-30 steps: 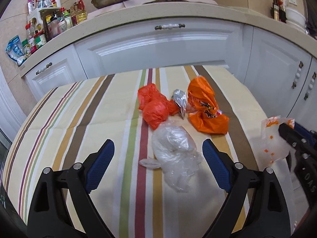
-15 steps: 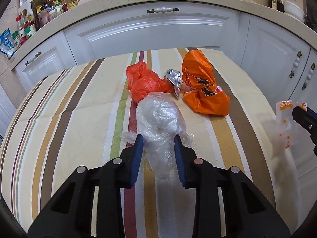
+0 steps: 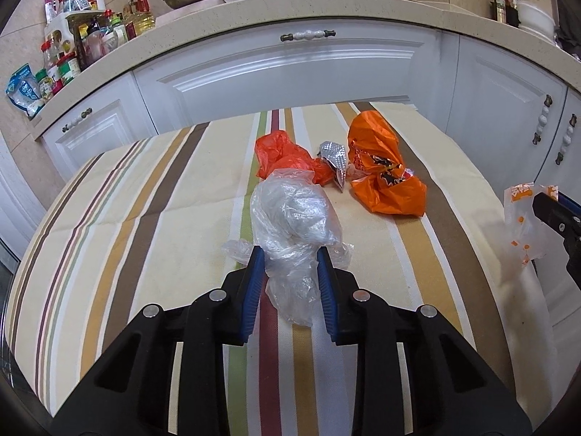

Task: Collect trash
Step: 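Carry both bags over the black bin and open both tools, then move both open tools back above the orange and red bags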

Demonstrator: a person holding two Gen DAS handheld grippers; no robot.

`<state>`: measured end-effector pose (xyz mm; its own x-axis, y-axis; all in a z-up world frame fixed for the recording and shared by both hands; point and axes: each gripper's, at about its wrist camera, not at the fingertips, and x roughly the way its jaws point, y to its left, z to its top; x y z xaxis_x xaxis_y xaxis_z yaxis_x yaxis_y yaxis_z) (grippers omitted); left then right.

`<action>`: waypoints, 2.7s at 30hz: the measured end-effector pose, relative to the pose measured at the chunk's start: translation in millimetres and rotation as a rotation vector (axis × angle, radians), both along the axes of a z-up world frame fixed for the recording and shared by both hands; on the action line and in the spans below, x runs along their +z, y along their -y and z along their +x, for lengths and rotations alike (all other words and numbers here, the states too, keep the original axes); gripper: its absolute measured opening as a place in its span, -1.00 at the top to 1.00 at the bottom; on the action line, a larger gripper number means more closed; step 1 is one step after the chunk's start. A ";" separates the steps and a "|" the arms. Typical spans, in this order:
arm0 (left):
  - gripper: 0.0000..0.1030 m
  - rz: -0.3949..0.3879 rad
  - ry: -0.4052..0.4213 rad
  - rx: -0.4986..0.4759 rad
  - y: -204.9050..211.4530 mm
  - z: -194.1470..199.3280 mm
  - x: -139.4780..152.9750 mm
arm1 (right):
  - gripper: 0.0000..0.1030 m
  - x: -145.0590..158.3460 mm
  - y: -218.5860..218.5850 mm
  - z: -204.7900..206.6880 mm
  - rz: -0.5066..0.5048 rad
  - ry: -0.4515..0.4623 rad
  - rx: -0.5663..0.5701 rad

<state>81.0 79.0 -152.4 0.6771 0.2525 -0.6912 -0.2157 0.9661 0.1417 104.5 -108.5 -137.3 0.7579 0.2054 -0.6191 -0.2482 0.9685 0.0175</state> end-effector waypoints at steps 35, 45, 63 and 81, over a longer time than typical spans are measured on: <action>0.44 0.003 -0.080 -0.451 260.2 80.8 -11.7 | 0.72 -28.6 191.8 11.9 -0.002 -0.015 -0.372; 0.40 0.059 -0.167 -0.470 314.1 131.3 -62.3 | 0.71 -70.6 223.9 47.3 0.008 -0.054 -0.422; -0.33 0.028 -0.127 -0.413 274.4 130.5 -41.0 | 0.14 -58.4 210.9 50.6 0.026 -0.047 -0.431; -0.34 -0.009 -0.001 -0.148 107.0 76.1 25.4 | 0.09 0.6 83.3 31.2 0.016 0.037 -0.203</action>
<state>157.0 -28.0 -127.0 0.7055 0.1437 -0.6940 -0.0708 0.9886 0.1326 135.7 -191.8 -136.7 0.8069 0.0560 -0.5880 -0.0490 0.9984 0.0279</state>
